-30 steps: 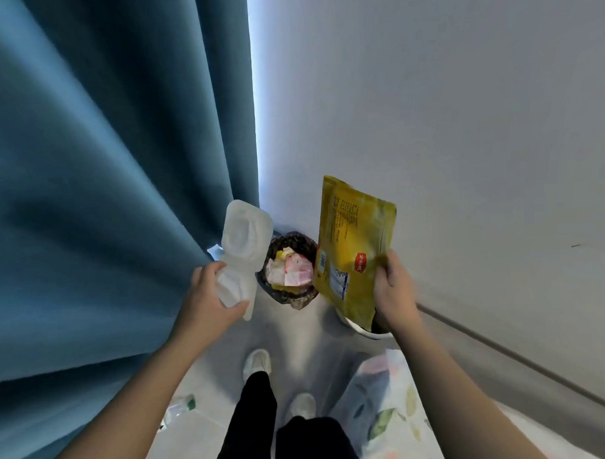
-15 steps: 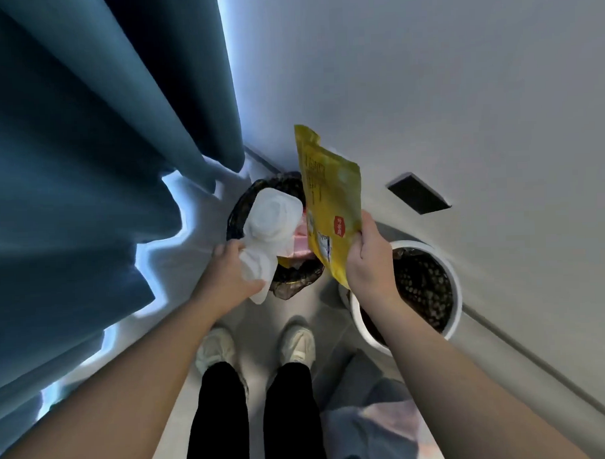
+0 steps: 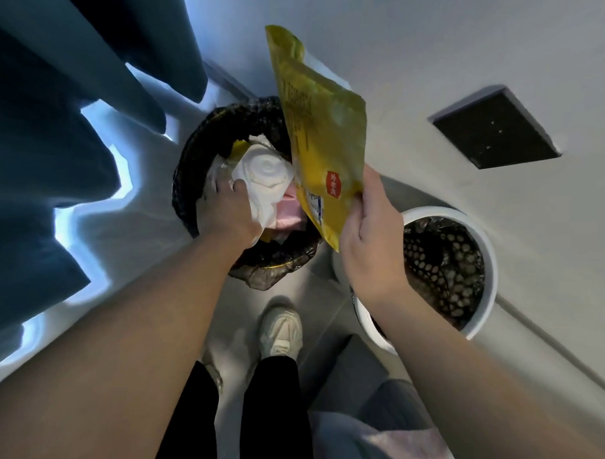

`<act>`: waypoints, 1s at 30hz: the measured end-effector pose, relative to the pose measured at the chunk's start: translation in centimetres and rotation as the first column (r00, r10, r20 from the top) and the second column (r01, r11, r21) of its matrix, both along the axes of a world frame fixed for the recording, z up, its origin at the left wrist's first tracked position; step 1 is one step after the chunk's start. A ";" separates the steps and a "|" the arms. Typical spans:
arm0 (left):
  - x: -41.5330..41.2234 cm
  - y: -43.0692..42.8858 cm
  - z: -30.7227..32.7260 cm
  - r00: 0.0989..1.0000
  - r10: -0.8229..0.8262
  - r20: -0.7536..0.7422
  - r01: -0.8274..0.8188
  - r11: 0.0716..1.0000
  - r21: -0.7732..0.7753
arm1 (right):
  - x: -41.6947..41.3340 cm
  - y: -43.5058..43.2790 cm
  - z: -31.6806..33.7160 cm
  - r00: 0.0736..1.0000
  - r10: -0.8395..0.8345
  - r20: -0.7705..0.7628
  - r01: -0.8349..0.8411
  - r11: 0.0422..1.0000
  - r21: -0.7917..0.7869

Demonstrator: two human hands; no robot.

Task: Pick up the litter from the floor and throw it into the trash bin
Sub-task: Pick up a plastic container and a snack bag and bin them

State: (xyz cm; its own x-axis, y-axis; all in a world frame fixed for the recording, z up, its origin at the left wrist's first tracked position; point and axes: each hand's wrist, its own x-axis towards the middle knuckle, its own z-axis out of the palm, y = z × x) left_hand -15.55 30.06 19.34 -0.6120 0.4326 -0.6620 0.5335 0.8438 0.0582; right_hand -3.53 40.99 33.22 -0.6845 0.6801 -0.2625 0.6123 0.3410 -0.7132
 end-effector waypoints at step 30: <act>-3.1 -14.0 2.0 0.975 -0.198 0.100 0.145 0.910 0.389 | -6.5 -4.3 -16.9 0.408 0.677 0.613 -0.602 0.704 -0.376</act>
State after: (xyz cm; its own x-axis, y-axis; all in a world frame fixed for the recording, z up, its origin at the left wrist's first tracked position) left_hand -18.63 16.05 21.29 -0.4227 0.7565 -0.4990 0.6331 0.6405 0.4347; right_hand -9.98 36.73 16.32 -0.5086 0.0724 -0.8579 0.5336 0.8085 -0.2481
